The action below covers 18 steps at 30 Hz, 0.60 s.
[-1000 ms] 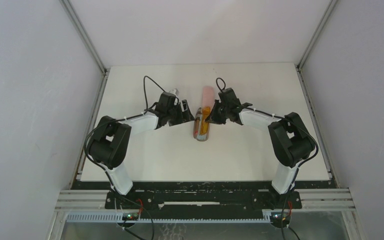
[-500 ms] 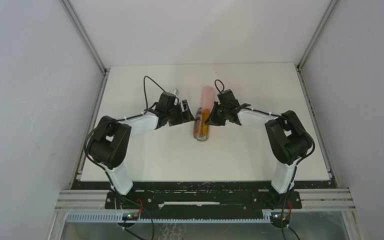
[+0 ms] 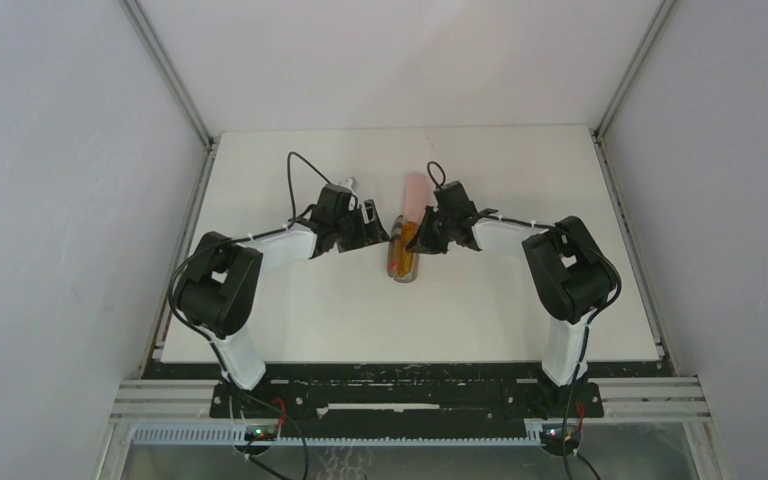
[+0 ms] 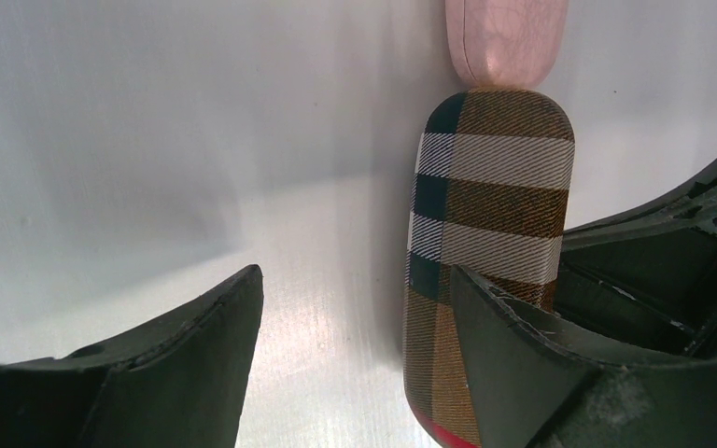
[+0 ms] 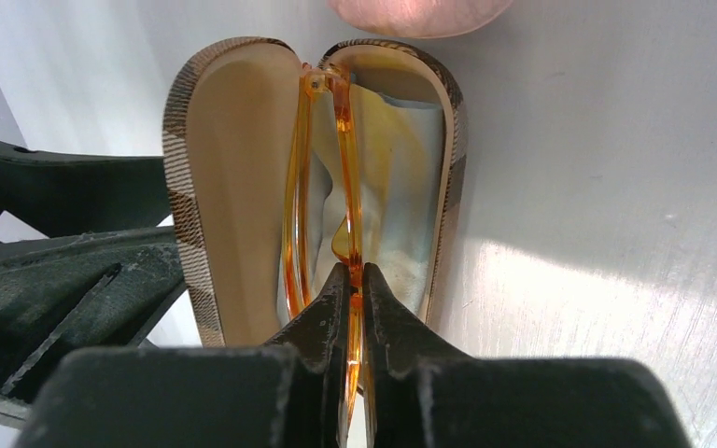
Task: Organize the sunglasses
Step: Place the sunglasses in the sunglasses case.
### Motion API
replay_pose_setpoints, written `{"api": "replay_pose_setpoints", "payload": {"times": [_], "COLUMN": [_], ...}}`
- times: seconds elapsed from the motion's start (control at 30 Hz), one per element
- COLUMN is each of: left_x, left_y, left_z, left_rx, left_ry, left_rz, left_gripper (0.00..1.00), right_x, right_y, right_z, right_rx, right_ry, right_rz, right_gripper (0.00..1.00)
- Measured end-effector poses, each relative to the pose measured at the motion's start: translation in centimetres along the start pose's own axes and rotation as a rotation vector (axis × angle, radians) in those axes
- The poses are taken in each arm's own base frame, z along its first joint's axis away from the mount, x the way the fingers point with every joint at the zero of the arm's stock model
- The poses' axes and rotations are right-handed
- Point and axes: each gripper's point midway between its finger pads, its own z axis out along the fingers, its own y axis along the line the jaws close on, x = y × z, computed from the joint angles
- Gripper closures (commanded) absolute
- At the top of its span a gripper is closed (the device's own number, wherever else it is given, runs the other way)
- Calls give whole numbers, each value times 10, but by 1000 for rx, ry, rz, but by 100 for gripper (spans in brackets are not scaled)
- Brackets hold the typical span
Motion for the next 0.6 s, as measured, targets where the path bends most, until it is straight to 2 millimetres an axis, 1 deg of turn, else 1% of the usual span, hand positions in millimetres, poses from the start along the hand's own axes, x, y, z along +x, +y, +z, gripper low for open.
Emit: {"api": "replay_pose_setpoints", "payload": {"times": [0.17,0.37,0.6], "left_x": [0,0,0], "left_y": [0,0,0], "left_z": [0,0,0], "left_rx": [0,0,1], "left_ry": [0,0,1], "left_rz": [2,7,7], "left_gripper": [23,23,23], "right_x": [-1,-1,-5], "right_y": [-6,-13,-21], "right_z": [5,6,-3], "right_rx": [7,40,87], "right_ry": [2,-3,-22], "right_rz": [9,4,-10], "right_gripper": [91,83,80]}}
